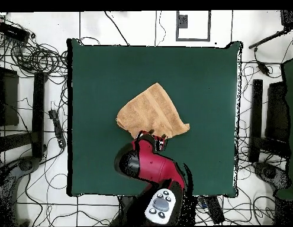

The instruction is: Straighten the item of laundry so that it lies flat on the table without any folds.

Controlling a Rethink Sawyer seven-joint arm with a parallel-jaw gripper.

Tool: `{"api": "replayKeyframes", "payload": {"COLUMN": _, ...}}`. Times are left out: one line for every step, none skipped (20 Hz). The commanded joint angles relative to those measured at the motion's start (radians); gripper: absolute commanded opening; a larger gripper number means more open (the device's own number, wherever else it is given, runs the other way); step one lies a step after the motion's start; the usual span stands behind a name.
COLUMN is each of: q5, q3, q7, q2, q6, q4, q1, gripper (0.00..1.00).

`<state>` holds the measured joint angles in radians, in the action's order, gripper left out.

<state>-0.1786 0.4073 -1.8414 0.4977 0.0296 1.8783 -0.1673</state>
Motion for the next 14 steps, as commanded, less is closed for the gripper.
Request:
{"api": "replayKeyframes", "payload": {"q5": 0.028, "q3": -0.103, "q7": -0.191, "q2": -0.153, "q6": 0.14, "q4": 0.035, "q1": -0.026, "gripper": 1.0}}
{"api": "replayKeyframes", "payload": {"q5": 0.025, "q3": -0.109, "q7": -0.197, "q2": -0.173, "q6": 0.162, "q4": 0.025, "q1": -0.02, "gripper": 1.0}}
{"api": "replayKeyframes", "payload": {"q5": 0.024, "q3": -0.117, "q7": -0.2, "q2": -0.185, "q6": 0.179, "q4": 0.02, "q1": -0.014, "gripper": 1.0}}
{"api": "replayKeyframes", "payload": {"q5": 0.02, "q3": -0.119, "q7": -0.202, "q2": -0.196, "q6": 0.19, "q4": 0.014, "q1": -0.012, "gripper": 1.0}}
{"api": "replayKeyframes", "payload": {"q5": 0.011, "q3": -0.108, "q7": -0.206, "q2": -0.203, "q6": 0.206, "q4": 0.012, "q1": -0.024, "gripper": 1.0}}
{"api": "replayKeyframes", "payload": {"q5": 0.001, "q3": -0.098, "q7": -0.206, "q2": -0.206, "q6": 0.211, "q4": 0.01, "q1": -0.036, "gripper": 1.0}}
{"api": "replayKeyframes", "payload": {"q5": -0.014, "q3": -0.081, "q7": -0.209, "q2": -0.214, "q6": 0.223, "q4": 0.008, "q1": -0.054, "gripper": 1.0}}
{"api": "replayKeyframes", "payload": {"q5": -0.024, "q3": -0.077, "q7": -0.212, "q2": -0.216, "q6": 0.227, "q4": 0.01, "q1": -0.061, "gripper": 1.0}}
{"api": "replayKeyframes", "payload": {"q5": -0.03, "q3": -0.079, "q7": -0.214, "q2": -0.219, "q6": 0.231, "q4": 0.01, "q1": -0.061, "gripper": 1.0}}
{"api": "replayKeyframes", "payload": {"q5": -0.03, "q3": -0.083, "q7": -0.212, "q2": -0.224, "q6": 0.236, "q4": 0.006, "q1": -0.056, "gripper": 1.0}}
{"api": "replayKeyframes", "payload": {"q5": -0.03, "q3": -0.087, "q7": -0.211, "q2": -0.229, "q6": 0.24, "q4": 0.002, "q1": -0.051, "gripper": 1.0}}
{"api": "replayKeyframes", "payload": {"q5": -0.021, "q3": -0.102, "q7": -0.209, "q2": -0.233, "q6": 0.242, "q4": -0.001, "q1": -0.036, "gripper": 1.0}}
{"api": "replayKeyframes", "payload": {"q5": -0.014, "q3": -0.112, "q7": -0.205, "q2": -0.239, "q6": 0.248, "q4": -0.009, "q1": -0.024, "gripper": 1.0}}
{"api": "replayKeyframes", "payload": {"q5": 0.001, "q3": -0.132, "q7": -0.199, "q2": -0.243, "q6": 0.249, "q4": -0.017, "q1": -0.005, "gripper": 1.0}}
